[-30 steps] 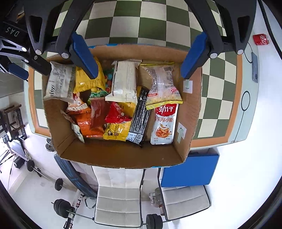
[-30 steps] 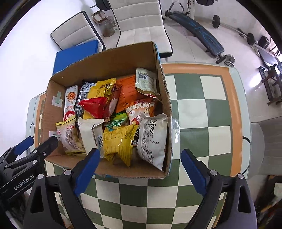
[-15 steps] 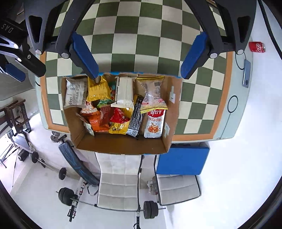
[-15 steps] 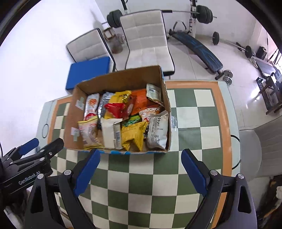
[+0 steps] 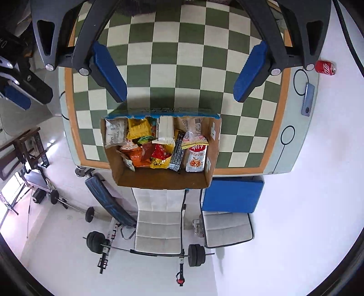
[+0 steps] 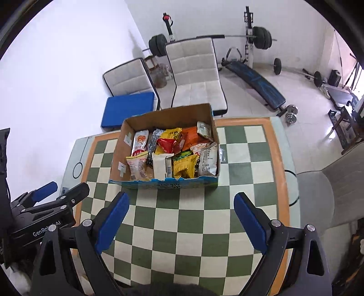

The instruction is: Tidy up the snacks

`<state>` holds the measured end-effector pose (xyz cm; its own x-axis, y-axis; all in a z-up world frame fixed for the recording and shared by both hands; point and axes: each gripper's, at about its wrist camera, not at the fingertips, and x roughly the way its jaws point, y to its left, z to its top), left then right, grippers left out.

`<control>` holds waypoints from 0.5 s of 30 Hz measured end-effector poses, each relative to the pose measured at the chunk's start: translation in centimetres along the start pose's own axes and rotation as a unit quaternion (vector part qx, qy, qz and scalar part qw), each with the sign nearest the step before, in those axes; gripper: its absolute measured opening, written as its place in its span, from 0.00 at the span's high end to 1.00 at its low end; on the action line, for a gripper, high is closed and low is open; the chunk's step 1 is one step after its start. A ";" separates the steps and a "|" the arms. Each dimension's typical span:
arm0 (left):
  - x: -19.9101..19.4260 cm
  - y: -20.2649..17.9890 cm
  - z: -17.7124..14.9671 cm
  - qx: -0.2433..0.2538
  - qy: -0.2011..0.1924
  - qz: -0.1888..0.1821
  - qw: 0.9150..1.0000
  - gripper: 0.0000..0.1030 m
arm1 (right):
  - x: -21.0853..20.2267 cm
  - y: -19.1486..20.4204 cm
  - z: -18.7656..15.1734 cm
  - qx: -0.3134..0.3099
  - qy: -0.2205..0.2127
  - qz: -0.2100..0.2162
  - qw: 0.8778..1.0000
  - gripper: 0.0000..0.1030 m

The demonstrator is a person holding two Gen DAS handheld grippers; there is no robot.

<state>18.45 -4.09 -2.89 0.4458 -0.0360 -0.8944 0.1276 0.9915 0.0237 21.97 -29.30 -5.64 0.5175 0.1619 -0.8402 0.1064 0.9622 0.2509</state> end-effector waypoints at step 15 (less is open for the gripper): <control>-7.0 0.1 -2.4 -0.010 -0.033 -0.012 0.999 0.07 | -8.4 1.6 -3.6 -0.034 -0.033 -0.007 0.999 0.07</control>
<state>13.21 -3.47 2.34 0.5003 -0.0673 -0.8633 0.1221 0.9925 -0.0066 14.75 -28.36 0.05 0.5715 0.1355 -0.8093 0.0578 0.9772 0.2044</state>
